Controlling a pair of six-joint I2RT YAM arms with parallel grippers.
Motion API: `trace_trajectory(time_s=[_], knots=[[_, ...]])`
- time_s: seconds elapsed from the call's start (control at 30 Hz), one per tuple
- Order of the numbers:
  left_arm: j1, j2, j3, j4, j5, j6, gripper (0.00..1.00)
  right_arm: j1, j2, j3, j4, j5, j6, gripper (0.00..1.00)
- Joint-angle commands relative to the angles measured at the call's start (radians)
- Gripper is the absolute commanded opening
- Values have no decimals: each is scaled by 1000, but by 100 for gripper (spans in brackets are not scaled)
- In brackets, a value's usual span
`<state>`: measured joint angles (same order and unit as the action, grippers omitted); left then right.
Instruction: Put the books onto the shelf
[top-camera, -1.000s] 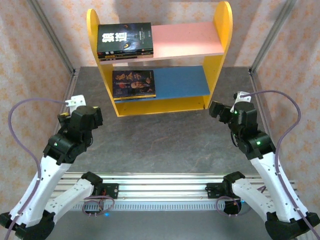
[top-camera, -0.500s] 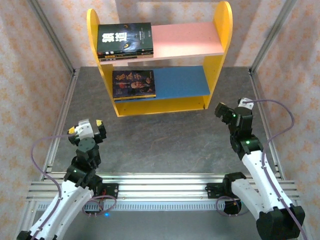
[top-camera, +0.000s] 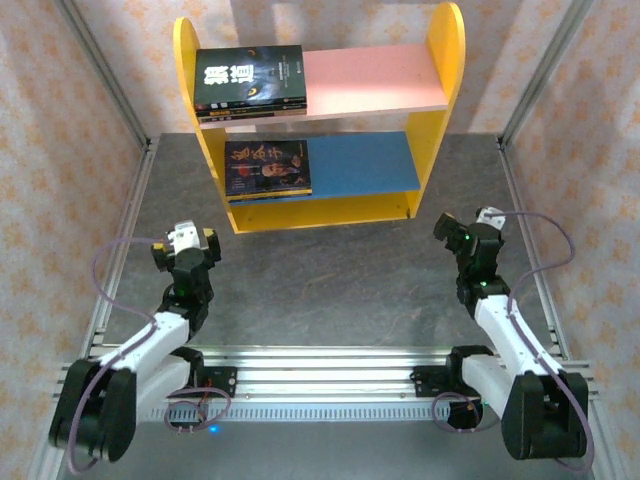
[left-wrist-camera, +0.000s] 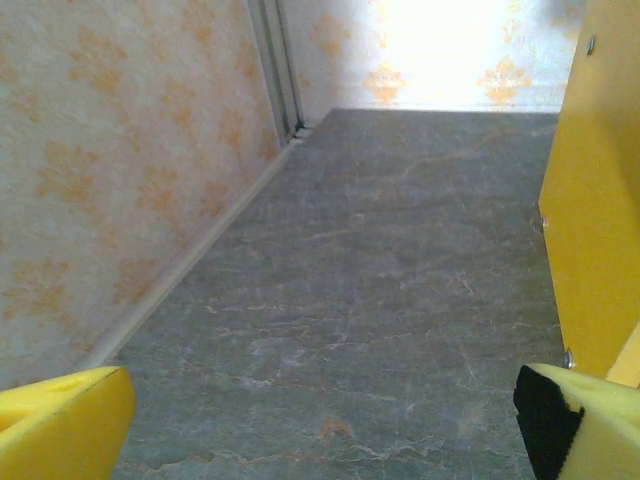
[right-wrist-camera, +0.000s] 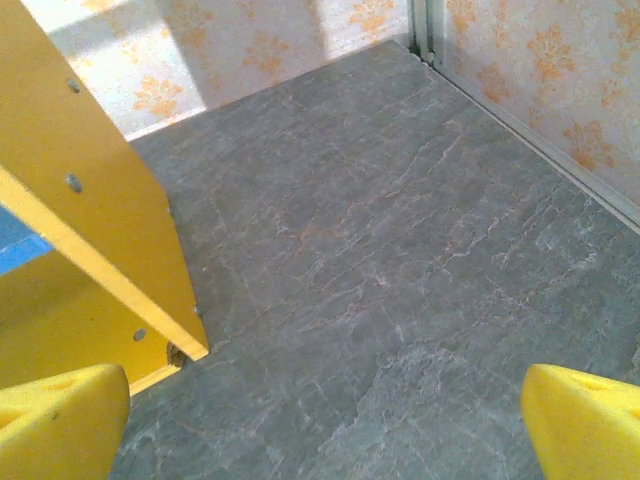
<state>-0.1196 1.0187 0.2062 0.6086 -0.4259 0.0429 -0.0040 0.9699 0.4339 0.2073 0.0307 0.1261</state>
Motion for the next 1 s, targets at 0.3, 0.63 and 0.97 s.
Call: trace_trajectory(time_s=[0.3, 0.63, 0.97], knots=[[166, 514, 49, 542, 493, -44, 100, -67, 296, -3, 305, -121, -36, 100], [165, 519, 171, 309, 476, -46, 100, -67, 311, -106, 548, -146, -109, 100], [163, 513, 177, 283, 472, -44, 99, -65, 511, -30, 576, -279, -166, 99]])
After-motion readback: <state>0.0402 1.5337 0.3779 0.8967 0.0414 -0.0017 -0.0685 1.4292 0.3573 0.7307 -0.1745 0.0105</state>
